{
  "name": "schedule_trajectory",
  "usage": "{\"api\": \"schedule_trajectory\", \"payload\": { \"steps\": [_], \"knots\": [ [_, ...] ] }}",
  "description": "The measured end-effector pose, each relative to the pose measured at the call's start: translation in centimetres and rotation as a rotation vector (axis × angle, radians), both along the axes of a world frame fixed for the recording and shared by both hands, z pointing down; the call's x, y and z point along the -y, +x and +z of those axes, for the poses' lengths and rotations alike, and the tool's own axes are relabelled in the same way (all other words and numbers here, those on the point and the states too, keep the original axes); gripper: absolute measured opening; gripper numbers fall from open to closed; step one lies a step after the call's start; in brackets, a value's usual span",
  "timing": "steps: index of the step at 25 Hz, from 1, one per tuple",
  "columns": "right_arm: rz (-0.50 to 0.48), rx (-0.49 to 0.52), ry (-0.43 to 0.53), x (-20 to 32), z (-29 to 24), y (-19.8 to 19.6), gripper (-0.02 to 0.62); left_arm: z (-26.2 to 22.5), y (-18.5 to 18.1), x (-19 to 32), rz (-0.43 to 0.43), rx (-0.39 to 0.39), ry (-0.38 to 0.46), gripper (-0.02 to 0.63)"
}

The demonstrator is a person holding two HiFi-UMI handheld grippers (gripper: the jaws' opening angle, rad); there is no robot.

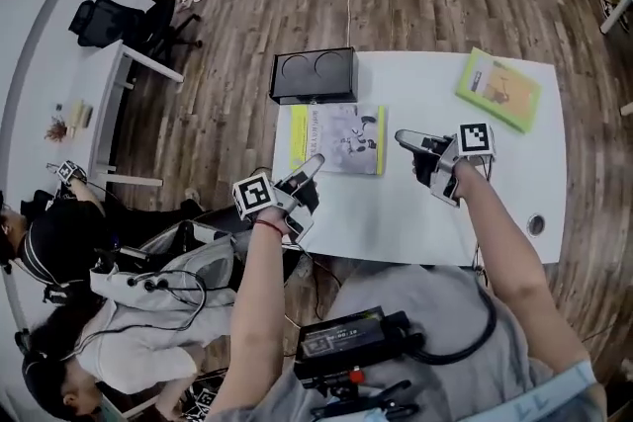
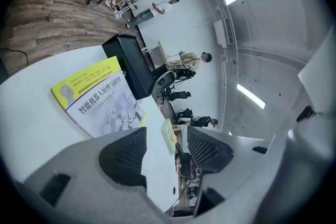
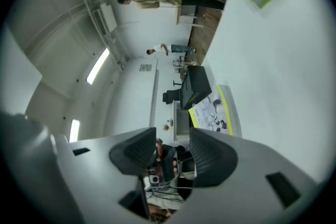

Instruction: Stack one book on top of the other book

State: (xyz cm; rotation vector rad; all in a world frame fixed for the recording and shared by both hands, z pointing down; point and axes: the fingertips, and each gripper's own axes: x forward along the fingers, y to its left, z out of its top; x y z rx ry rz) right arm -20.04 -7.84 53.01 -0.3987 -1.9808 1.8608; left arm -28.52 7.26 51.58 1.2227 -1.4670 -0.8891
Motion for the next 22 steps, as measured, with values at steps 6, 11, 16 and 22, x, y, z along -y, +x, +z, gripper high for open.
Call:
{"api": "schedule_trajectory", "payload": {
  "steps": [6, 11, 16, 22],
  "knots": [
    [-0.180, 0.085, 0.503, -1.5, -3.0, 0.8, 0.179, 0.2, 4.0, 0.6, 0.011, 0.121, -0.057, 0.229],
    [-0.227, 0.254, 0.941, -2.9, -5.8, 1.0, 0.138, -0.1, 5.7, 1.2, 0.009, 0.297, -0.127, 0.224],
    [-0.314, 0.406, 1.330, -5.1, -7.0, 2.3, 0.063, -0.6, 6.7, 1.2, -0.042, 0.496, -0.235, 0.067],
    [-0.411, 0.443, 1.481, -5.4, -7.6, 2.3, 0.046, -1.7, 6.9, 2.1, -0.088, 0.645, -0.331, 0.018]
  ]
}}
